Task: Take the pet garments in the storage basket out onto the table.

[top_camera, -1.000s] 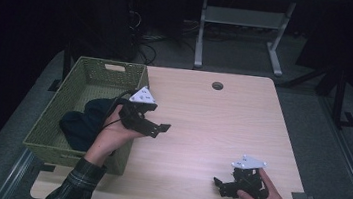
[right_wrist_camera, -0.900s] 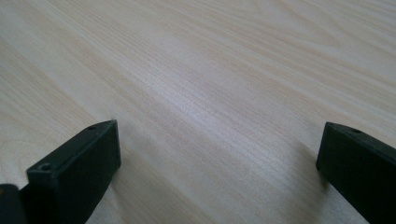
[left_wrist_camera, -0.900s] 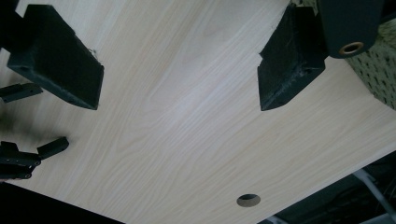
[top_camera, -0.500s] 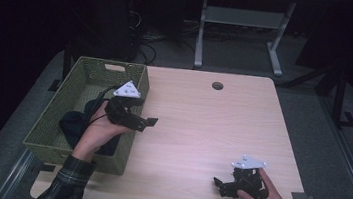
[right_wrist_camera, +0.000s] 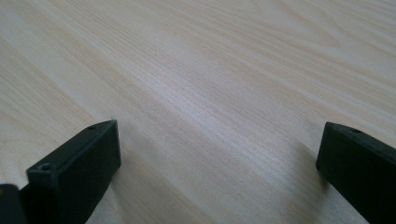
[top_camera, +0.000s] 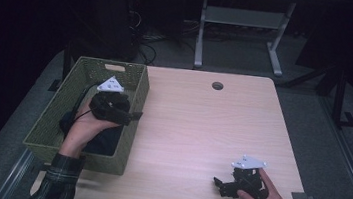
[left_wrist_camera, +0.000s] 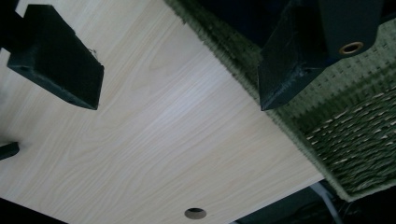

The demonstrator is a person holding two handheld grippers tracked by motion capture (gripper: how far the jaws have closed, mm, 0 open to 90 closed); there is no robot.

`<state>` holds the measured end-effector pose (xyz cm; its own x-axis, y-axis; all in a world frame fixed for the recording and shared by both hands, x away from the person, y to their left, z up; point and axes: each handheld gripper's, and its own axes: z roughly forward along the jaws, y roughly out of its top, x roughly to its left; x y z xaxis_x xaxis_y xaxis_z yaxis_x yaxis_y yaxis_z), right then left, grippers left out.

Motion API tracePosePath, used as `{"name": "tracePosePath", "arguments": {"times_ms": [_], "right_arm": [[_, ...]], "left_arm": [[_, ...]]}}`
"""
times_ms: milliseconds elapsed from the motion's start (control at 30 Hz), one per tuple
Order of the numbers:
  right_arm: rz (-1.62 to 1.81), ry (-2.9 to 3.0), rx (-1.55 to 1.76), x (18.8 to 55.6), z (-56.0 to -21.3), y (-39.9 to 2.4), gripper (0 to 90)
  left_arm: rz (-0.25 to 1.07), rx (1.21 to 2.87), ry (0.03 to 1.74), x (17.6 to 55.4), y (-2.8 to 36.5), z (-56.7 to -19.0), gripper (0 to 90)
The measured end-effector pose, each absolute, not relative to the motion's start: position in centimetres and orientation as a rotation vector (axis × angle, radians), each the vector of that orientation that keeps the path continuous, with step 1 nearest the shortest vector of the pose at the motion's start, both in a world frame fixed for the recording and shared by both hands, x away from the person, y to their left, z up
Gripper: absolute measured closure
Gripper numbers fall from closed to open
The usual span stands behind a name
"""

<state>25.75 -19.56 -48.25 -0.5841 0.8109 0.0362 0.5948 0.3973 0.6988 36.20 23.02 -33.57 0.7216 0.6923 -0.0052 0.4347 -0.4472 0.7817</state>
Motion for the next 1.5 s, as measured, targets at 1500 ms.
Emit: {"name": "tracePosePath", "arguments": {"times_ms": [1500], "right_arm": [[0.984,2.349,1.222,25.8,-48.3,-19.6,0.0]], "left_arm": [[0.478,2.246,1.002,37.6,30.7,-37.0,14.5]]}}
